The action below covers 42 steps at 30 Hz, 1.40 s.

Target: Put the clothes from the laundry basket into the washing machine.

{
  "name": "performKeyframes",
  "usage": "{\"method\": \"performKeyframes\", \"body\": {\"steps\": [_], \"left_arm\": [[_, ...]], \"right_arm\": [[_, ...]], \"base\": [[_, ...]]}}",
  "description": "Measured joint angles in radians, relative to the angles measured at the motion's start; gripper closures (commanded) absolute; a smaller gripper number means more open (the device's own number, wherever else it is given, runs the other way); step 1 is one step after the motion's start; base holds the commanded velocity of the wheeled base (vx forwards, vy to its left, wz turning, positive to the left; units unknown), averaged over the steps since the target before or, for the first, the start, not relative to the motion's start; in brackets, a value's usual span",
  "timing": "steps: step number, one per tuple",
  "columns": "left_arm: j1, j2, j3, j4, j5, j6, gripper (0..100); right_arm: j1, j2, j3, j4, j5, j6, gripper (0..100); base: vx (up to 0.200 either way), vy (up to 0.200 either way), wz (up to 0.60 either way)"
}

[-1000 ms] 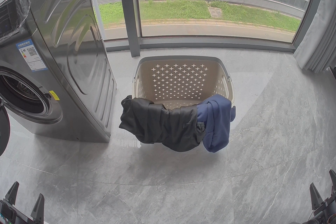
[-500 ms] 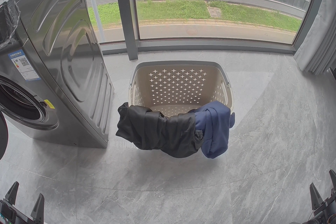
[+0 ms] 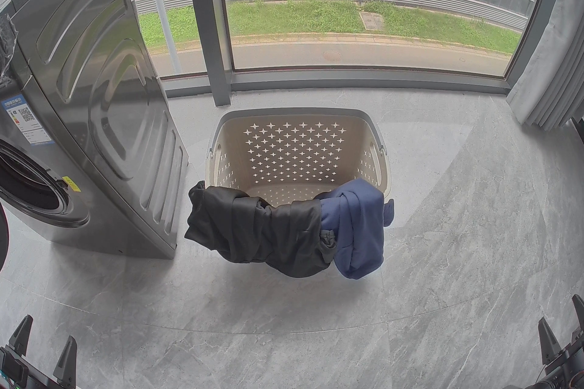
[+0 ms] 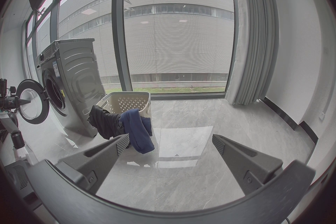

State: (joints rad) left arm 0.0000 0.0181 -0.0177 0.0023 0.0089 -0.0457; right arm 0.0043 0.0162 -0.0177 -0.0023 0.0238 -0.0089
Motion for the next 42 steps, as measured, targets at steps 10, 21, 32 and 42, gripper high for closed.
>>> {"method": "performKeyframes", "body": {"steps": [10, 21, 32, 42], "left_arm": [[0.000, 0.000, 0.000, 0.001, 0.000, 0.000, 0], [0.000, 0.000, 0.000, 0.001, 0.000, 0.000, 0], [0.000, 0.000, 0.000, 0.001, 0.003, 0.000, 0], [0.000, 0.000, 0.000, 0.001, 0.005, 0.000, 0]], "right_arm": [[0.000, 0.000, 0.000, 0.000, 0.000, 0.000, 0], [0.000, 0.000, 0.000, 0.000, 0.000, -0.001, 0], [-0.001, 0.000, 0.000, 0.000, -0.001, 0.000, 0], [-0.002, 0.002, -0.023, -0.014, 0.001, -0.001, 0]], "base": [[0.200, 0.000, 0.00], [0.000, 0.036, 0.00], [0.000, 0.073, 0.00], [0.000, 0.000, 0.00]]}}
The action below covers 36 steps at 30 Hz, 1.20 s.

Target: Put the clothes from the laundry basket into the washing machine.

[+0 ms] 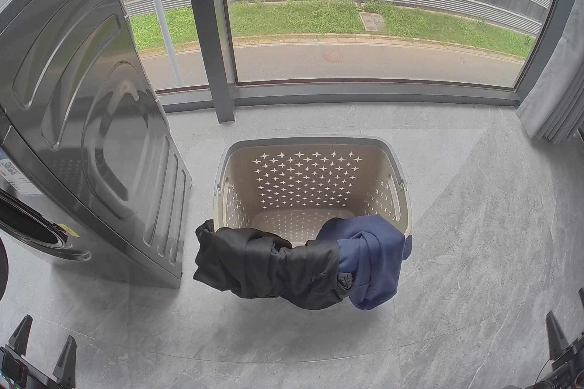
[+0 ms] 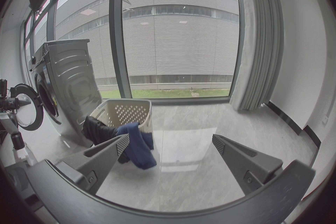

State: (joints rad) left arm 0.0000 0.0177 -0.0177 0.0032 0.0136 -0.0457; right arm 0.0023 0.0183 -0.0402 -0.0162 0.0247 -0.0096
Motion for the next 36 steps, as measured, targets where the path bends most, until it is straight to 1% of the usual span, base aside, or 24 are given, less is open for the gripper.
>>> {"method": "performKeyframes", "body": {"steps": [3, 6, 13, 18, 22, 28, 32, 36], "left_arm": [[0.000, 0.000, 0.000, 0.000, 0.000, 0.000, 0], [0.000, 0.000, 0.000, 0.000, 0.000, 0.000, 0], [0.000, 0.000, 0.000, 0.000, 0.000, 0.000, 0], [0.000, 0.000, 0.000, 0.000, 0.000, 0.000, 0], [0.000, 0.000, 0.000, 0.000, 0.000, 0.000, 0], [0.000, 0.000, 0.000, 0.000, 0.000, 0.000, 0], [0.000, 0.000, 0.000, 0.000, 0.000, 0.000, 0], [0.000, 0.000, 0.000, 0.000, 0.000, 0.000, 0]], "right_arm": [[0.003, 0.034, -0.063, -0.006, 0.001, 0.001, 0], [0.006, 0.105, -0.103, -0.009, 0.013, 0.002, 0], [0.014, 0.370, -0.119, -0.060, 0.051, 0.019, 0], [0.044, 0.621, -0.118, -0.172, 0.064, 0.037, 0], [0.090, 0.813, -0.117, -0.262, 0.056, 0.060, 0], [0.187, 1.101, -0.146, -0.388, 0.036, 0.113, 0], [0.227, 1.251, -0.178, -0.467, 0.024, 0.129, 0], [0.274, 1.381, -0.210, -0.546, -0.007, 0.141, 0]], "base": [[0.000, 0.000, 0.00], [0.000, 0.000, 0.00], [0.000, 0.000, 0.00], [0.000, 0.000, 0.00], [0.000, 0.000, 0.00], [0.000, 0.000, 0.00], [0.000, 0.000, 0.00], [0.000, 0.000, 0.00]]}}
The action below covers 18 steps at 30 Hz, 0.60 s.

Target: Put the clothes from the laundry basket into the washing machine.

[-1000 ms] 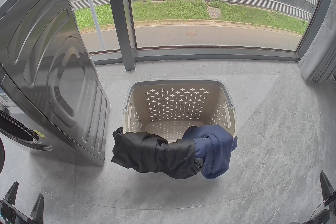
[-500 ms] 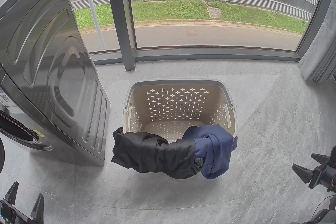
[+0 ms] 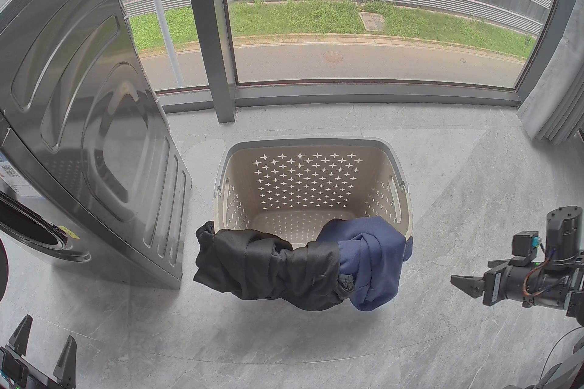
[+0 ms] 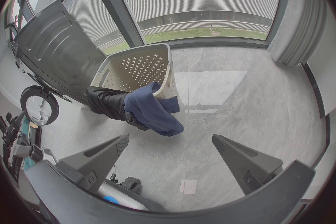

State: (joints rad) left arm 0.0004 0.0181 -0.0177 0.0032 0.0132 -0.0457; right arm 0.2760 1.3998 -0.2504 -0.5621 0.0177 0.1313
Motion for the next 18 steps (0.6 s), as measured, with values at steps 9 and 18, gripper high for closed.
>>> {"method": "performKeyframes", "body": {"steps": [9, 18], "left_arm": [[0.000, 0.000, 0.000, 0.000, 0.000, 0.000, 0], [0.000, 0.000, 0.000, 0.000, 0.000, 0.000, 0]], "right_arm": [[0.103, 0.215, -0.083, -0.082, -0.026, 0.038, 0], [0.171, 0.348, -0.181, -0.096, -0.058, 0.079, 0]], "base": [[0.000, 0.000, 0.00], [0.000, 0.000, 0.00]]}}
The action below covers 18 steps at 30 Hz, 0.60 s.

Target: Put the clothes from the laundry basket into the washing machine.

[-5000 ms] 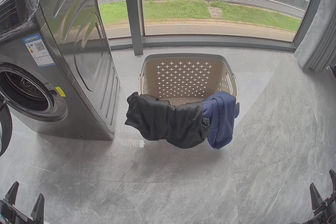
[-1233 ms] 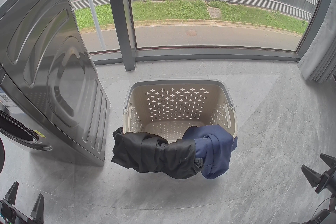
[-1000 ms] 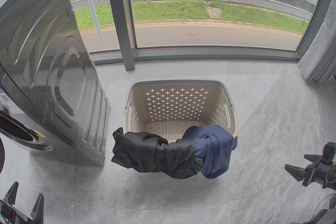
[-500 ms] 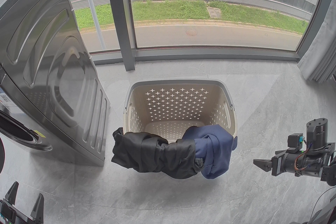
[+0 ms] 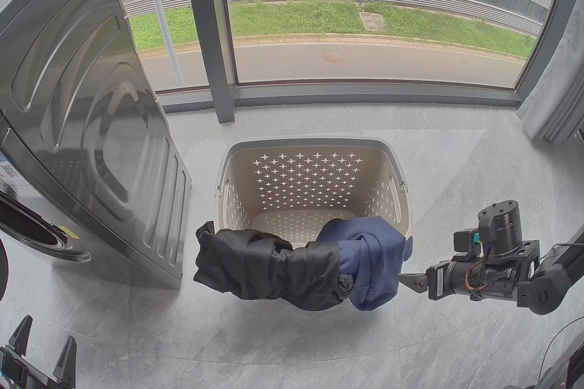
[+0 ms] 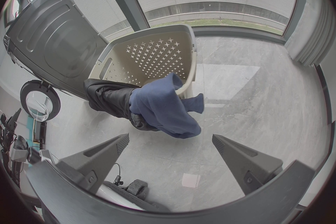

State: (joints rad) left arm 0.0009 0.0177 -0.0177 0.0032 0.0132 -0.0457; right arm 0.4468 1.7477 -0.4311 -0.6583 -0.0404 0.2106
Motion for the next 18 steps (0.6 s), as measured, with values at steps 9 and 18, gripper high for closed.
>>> {"method": "performKeyframes", "body": {"steps": [9, 18], "left_arm": [[0.000, 0.000, 0.000, 0.000, 0.000, 0.000, 0], [0.000, 0.000, 0.000, 0.000, 0.000, 0.000, 0]], "right_arm": [[0.043, 0.113, -0.099, 0.000, -0.040, 0.037, 0], [0.045, 0.204, -0.168, 0.000, -0.047, 0.054, 0]], "base": [[0.000, 0.000, 0.00], [0.000, 0.000, 0.00]]}}
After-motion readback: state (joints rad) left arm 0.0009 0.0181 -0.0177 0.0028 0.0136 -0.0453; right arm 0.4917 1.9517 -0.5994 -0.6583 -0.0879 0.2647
